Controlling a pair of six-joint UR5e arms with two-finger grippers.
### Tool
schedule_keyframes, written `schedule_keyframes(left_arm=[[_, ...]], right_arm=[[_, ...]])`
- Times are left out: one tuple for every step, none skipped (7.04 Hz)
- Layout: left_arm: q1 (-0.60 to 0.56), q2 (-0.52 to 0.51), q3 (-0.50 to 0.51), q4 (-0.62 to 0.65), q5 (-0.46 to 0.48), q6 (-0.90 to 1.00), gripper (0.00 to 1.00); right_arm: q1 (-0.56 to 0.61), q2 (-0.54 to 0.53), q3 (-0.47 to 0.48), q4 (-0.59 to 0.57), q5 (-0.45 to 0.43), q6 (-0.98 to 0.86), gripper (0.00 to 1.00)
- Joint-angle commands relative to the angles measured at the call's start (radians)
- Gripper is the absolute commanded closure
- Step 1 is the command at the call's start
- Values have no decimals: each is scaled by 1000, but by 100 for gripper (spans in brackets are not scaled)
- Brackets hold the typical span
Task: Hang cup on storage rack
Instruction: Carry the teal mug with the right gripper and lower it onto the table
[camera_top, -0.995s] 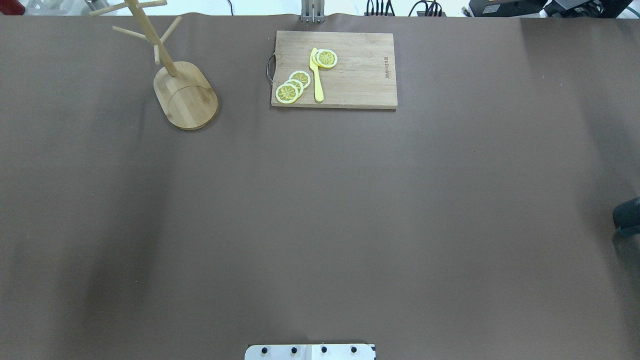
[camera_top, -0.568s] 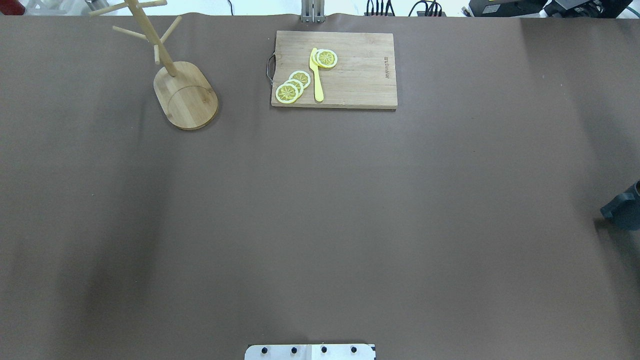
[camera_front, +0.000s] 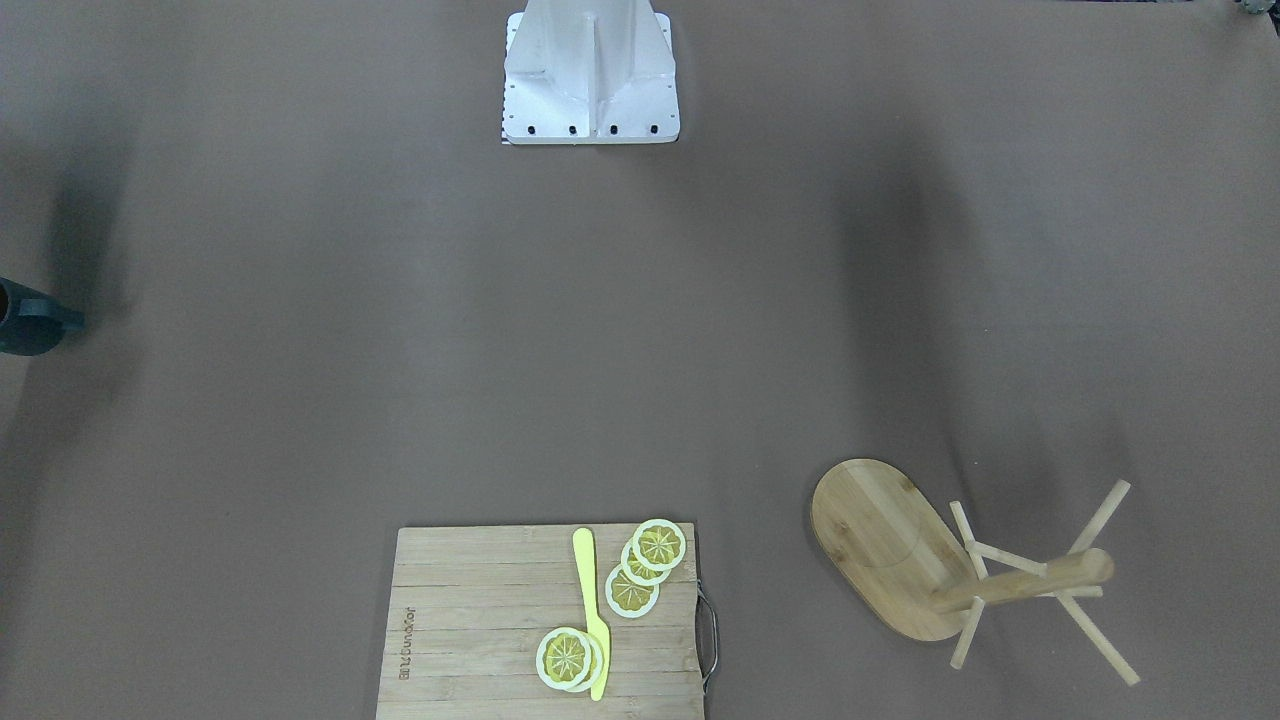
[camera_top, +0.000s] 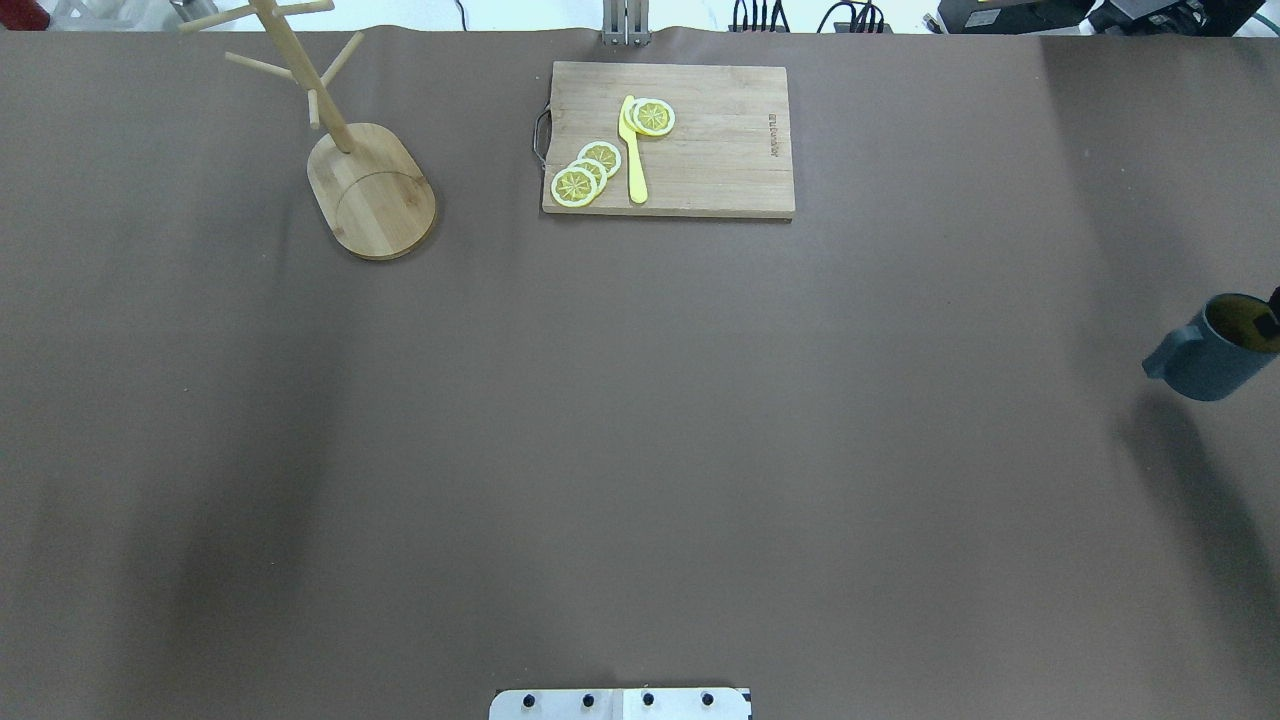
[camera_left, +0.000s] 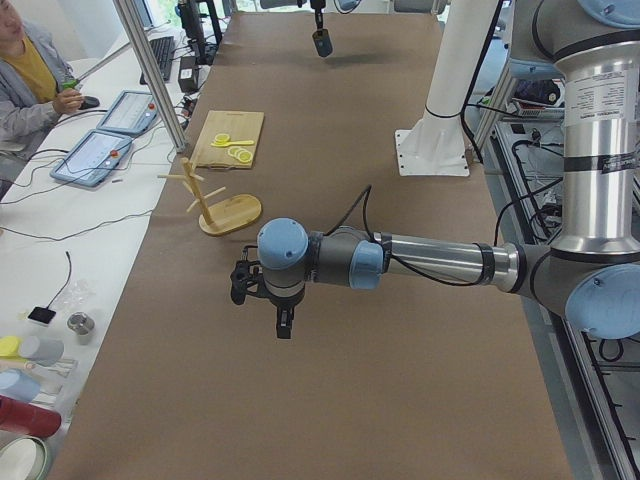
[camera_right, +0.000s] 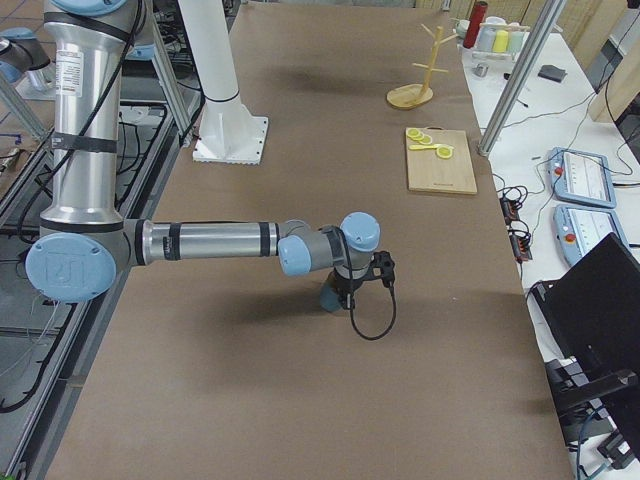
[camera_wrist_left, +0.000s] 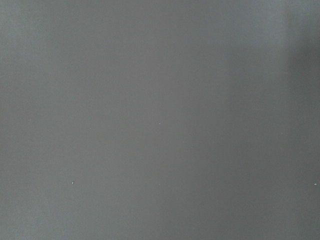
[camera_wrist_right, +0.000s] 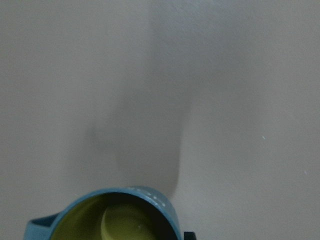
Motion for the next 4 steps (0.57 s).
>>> schedule_keyframes(left_arm=[[0, -7, 1, 0, -15, 1, 2], [0, -8, 3, 0, -15, 1, 2], [0, -8, 6, 0, -15, 4, 2], [0, -10, 4, 0, -15, 1, 2]], right_arm=[[-73, 108, 101, -14, 2, 15, 100], [-130, 173, 118, -11, -3, 44, 100], [-197, 240, 120, -6, -14, 65, 100], [-280, 335, 116, 0, -58, 110, 100]])
